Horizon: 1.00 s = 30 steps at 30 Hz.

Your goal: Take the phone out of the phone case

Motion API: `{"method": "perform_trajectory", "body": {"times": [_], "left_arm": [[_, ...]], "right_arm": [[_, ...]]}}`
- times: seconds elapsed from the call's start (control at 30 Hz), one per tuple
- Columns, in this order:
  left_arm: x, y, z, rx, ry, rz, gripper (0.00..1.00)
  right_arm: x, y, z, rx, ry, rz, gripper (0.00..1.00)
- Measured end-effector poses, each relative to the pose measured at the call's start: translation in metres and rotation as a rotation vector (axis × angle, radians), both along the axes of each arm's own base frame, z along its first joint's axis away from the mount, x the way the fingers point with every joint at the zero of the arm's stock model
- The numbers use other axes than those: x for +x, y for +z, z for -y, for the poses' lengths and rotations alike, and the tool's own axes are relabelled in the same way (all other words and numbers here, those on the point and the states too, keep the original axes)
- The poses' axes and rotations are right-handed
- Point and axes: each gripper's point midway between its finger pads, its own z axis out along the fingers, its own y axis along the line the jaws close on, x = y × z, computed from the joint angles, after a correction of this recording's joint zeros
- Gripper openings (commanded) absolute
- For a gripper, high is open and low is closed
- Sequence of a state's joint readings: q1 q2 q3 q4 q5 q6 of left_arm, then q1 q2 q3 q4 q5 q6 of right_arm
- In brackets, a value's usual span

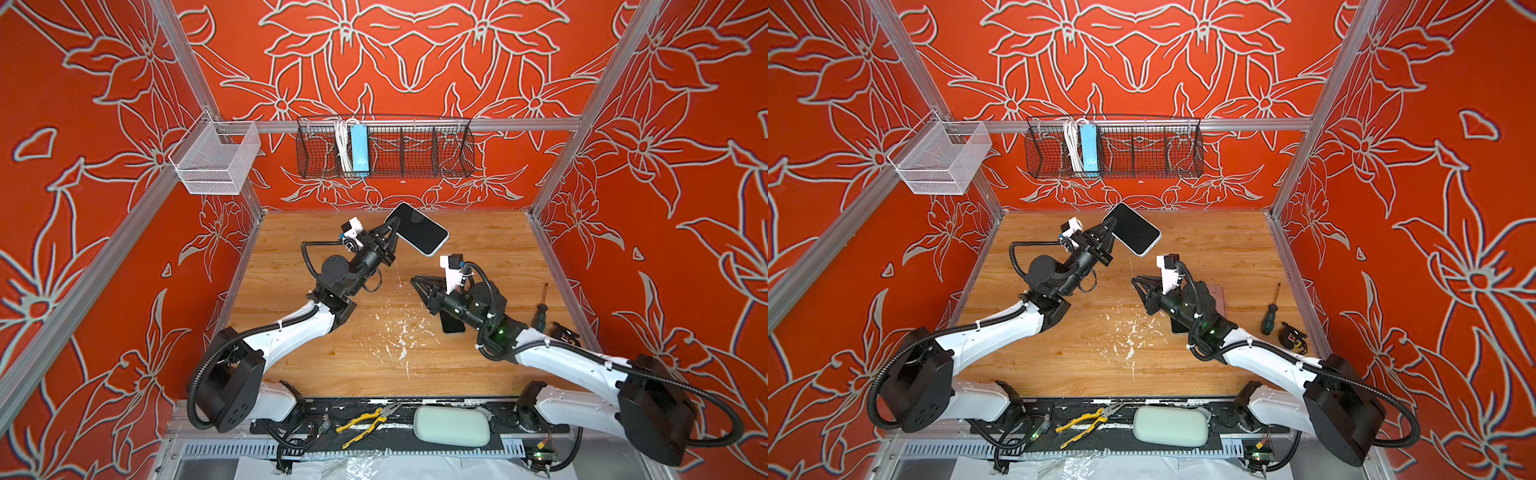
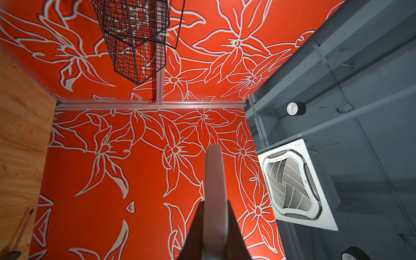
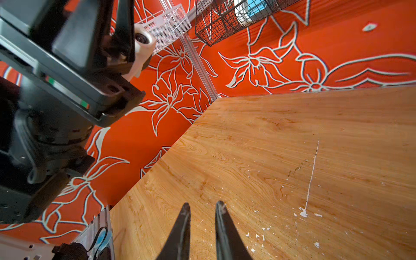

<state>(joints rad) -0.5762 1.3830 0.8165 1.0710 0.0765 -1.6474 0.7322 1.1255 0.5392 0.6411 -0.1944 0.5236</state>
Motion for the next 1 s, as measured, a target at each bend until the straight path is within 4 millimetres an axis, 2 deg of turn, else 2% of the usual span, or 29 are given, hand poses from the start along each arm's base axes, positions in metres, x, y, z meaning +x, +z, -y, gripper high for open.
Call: {"method": "perform_trajectory", "body": {"times": [0.07,0.2,0.3,0.57,0.67,0.8,1.0], "left_arm": [[0.0,-0.001,0.0,0.009,0.005,0.004,0.0],[0.002,-0.003,-0.003,0.041,0.013,0.022,0.0],[0.006,-0.006,-0.005,0.07,0.021,0.04,0.0],[0.017,-0.029,0.008,0.119,-0.005,0.055,0.0],[0.02,-0.036,0.012,0.12,-0.019,0.052,0.0],[0.019,-0.034,0.012,0.106,-0.024,0.063,0.0],[0.016,-0.036,0.01,0.097,-0.025,0.07,0.0]], "right_arm": [[-0.006,0.011,0.004,0.021,0.01,0.01,0.34],[-0.023,0.038,0.013,0.09,0.072,0.03,0.57],[-0.035,0.047,0.01,0.128,0.158,0.001,0.63],[-0.048,0.061,0.003,0.207,0.252,-0.068,0.61],[-0.047,0.078,0.003,0.229,0.251,-0.044,0.59],[-0.042,0.094,0.006,0.251,0.219,-0.017,0.55],[-0.028,0.086,0.012,0.24,0.132,-0.044,0.52]]}}
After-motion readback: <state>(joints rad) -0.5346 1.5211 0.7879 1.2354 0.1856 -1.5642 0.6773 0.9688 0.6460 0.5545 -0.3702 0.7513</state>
